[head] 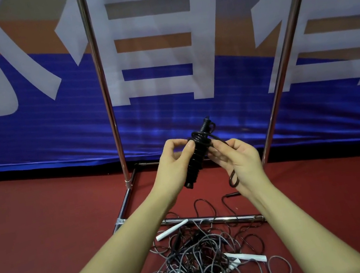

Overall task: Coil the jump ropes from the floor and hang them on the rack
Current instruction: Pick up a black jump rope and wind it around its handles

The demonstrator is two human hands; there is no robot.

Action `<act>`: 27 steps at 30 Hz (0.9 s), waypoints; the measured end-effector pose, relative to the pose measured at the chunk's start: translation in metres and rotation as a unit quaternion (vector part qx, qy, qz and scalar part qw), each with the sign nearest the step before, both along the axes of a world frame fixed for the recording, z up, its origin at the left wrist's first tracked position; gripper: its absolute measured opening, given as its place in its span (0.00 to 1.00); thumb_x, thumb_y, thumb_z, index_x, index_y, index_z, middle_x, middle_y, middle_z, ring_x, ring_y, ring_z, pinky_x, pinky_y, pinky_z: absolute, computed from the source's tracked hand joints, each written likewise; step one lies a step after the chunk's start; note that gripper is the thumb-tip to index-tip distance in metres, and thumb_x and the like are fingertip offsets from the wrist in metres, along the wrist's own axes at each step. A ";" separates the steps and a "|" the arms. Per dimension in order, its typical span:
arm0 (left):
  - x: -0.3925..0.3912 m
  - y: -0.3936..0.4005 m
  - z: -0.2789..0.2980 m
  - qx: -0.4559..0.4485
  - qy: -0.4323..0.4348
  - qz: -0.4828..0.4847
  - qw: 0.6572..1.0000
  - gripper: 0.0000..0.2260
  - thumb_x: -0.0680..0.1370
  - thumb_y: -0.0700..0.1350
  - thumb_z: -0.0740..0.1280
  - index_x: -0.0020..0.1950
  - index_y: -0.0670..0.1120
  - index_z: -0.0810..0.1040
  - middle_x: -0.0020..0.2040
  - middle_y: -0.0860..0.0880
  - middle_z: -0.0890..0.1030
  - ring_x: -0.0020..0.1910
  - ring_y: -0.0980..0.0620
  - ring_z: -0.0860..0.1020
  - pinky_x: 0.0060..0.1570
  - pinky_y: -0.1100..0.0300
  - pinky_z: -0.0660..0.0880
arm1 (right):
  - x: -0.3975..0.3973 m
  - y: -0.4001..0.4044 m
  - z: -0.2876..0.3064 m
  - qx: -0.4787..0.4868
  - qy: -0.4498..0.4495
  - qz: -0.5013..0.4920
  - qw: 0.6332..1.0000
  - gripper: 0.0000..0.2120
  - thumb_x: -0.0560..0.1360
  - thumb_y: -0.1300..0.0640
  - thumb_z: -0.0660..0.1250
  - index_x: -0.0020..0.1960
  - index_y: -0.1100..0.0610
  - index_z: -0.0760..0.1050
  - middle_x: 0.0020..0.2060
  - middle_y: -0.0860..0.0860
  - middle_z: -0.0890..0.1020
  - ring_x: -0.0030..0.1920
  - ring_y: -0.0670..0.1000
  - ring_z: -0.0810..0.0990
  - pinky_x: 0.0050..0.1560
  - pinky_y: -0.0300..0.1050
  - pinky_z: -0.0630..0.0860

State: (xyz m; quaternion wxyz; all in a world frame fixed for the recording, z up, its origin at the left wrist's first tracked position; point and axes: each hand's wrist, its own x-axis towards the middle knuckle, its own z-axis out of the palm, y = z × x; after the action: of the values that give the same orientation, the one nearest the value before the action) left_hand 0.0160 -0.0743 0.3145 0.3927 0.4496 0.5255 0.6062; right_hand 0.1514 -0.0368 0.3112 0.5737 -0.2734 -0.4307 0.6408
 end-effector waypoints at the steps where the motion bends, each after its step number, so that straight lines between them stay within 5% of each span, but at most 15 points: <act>1: -0.002 0.001 -0.001 0.010 0.042 0.017 0.999 0.02 0.79 0.48 0.64 0.51 0.54 0.76 0.40 0.46 0.81 0.37 0.48 0.80 0.37 0.54 0.75 | -0.001 0.000 0.000 -0.004 0.003 -0.002 1.000 0.10 0.74 0.67 0.66 0.36 0.60 0.69 0.40 0.57 0.85 0.44 0.53 0.85 0.51 0.46 0.79; 6: -0.002 -0.001 -0.006 0.036 0.171 0.056 0.983 0.13 0.83 0.49 0.56 0.57 0.52 0.80 0.39 0.59 0.80 0.37 0.63 0.75 0.40 0.67 0.69 | -0.008 -0.005 -0.001 -0.015 0.000 -0.002 1.000 0.11 0.75 0.69 0.65 0.36 0.60 0.70 0.37 0.55 0.84 0.41 0.51 0.84 0.49 0.43 0.80; 11: 0.006 -0.009 0.003 -0.008 0.199 0.064 0.978 0.20 0.83 0.55 0.48 0.55 0.45 0.74 0.47 0.50 0.79 0.48 0.48 0.75 0.47 0.60 0.65 | -0.011 -0.008 0.001 -0.013 -0.015 0.004 1.000 0.12 0.74 0.69 0.65 0.34 0.59 0.69 0.35 0.53 0.84 0.39 0.48 0.84 0.47 0.40 0.80; 15: 0.004 -0.010 0.007 -0.031 0.210 0.058 0.976 0.19 0.78 0.64 0.53 0.43 0.51 0.71 0.33 0.54 0.75 0.34 0.54 0.73 0.37 0.58 0.67 | -0.006 -0.009 0.001 -0.018 -0.003 0.030 0.999 0.13 0.74 0.68 0.64 0.34 0.58 0.67 0.39 0.53 0.85 0.41 0.47 0.84 0.48 0.39 0.79; 19: 0.003 -0.006 0.010 -0.058 0.079 0.018 0.995 0.27 0.66 0.72 0.60 0.42 0.47 0.69 0.29 0.49 0.74 0.25 0.51 0.70 0.23 0.62 0.64 | -0.003 -0.012 0.003 -0.004 0.011 0.059 0.998 0.09 0.70 0.65 0.65 0.35 0.59 0.66 0.39 0.54 0.85 0.43 0.48 0.84 0.47 0.38 0.79; 24: 0.001 -0.005 0.013 -0.087 -0.048 -0.066 0.993 0.39 0.59 0.73 0.63 0.54 0.42 0.72 0.29 0.47 0.75 0.22 0.52 0.68 0.21 0.66 0.59 | 0.004 -0.008 0.008 0.038 -0.001 0.093 0.995 0.07 0.63 0.56 0.74 0.33 0.54 0.76 0.42 0.55 0.85 0.44 0.49 0.84 0.48 0.40 0.79; 27: -0.004 -0.006 0.017 -0.068 -0.055 -0.129 0.988 0.30 0.63 0.65 0.68 0.52 0.43 0.72 0.31 0.47 0.73 0.22 0.53 0.68 0.21 0.67 0.59 | 0.008 -0.006 0.011 0.047 -0.011 0.098 0.994 0.04 0.62 0.56 0.75 0.31 0.51 0.80 0.40 0.54 0.85 0.43 0.48 0.84 0.49 0.40 0.79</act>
State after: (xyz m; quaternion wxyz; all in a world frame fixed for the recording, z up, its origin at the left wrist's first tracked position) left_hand 0.0117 -0.0799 0.3316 0.5253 0.4516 0.4810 0.5373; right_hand 0.1597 -0.0425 0.3220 0.5158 -0.2095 -0.4910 0.6701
